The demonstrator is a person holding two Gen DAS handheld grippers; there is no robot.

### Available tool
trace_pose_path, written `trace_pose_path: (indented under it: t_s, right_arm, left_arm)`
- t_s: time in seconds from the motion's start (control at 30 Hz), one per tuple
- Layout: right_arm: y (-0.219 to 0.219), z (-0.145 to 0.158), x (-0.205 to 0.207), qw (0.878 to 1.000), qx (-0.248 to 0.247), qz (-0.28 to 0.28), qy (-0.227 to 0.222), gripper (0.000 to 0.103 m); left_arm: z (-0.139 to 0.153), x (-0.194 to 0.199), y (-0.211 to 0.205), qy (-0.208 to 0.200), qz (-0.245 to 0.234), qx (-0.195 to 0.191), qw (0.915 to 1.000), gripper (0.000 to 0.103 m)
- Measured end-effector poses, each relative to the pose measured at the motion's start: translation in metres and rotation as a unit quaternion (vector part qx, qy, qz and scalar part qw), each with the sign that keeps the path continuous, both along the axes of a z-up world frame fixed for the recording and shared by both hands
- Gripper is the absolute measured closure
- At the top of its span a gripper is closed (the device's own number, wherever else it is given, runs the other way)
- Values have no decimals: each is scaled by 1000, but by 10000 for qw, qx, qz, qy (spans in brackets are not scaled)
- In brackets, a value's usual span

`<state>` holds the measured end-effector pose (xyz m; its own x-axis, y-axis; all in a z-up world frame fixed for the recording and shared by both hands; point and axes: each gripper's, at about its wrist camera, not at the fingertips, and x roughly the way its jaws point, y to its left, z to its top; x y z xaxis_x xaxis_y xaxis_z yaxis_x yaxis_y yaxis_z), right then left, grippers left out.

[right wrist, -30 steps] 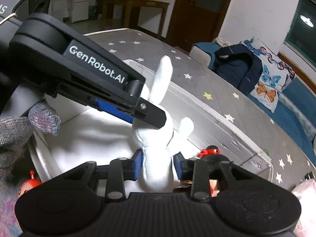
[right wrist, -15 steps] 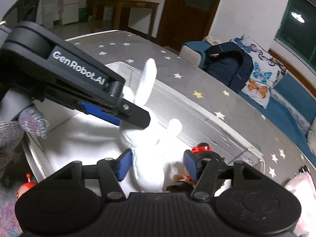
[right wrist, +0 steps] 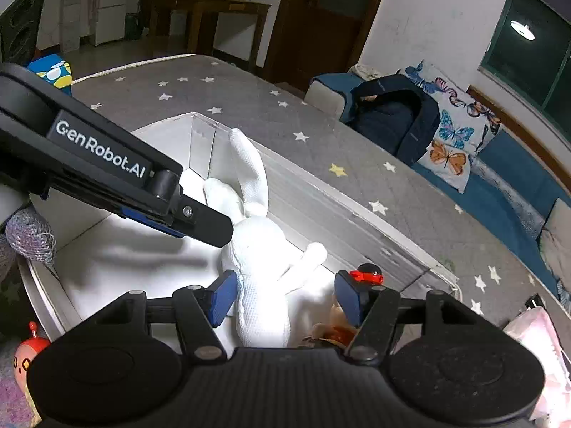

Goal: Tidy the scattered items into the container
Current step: 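Lift the rabbit and lower it into the box with the left gripper, then move the left gripper back to the peanut-shaped toy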

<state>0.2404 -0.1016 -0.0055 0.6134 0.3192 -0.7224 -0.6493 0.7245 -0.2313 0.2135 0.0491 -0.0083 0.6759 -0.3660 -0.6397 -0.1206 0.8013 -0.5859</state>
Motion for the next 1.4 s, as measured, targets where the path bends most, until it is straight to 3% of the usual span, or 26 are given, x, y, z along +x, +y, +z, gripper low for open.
trace_pose_path:
  t_s: [0.73, 1.13, 1.4]
  right_arm:
    - [-52, 50, -79, 9896, 1281, -554, -348, 31]
    - [-72, 48, -144, 9837, 1652, -566, -427, 31]
    - [-67, 33, -171, 9833, 1756, -391, -274, 33]
  left_arm:
    - [46, -79, -21, -950, -188, 1042, 9898, 63]
    - [47, -131, -22, -1118, -293, 933, 9889, 63]
    - [34, -146, -25, -935, -433, 735, 9920, 63]
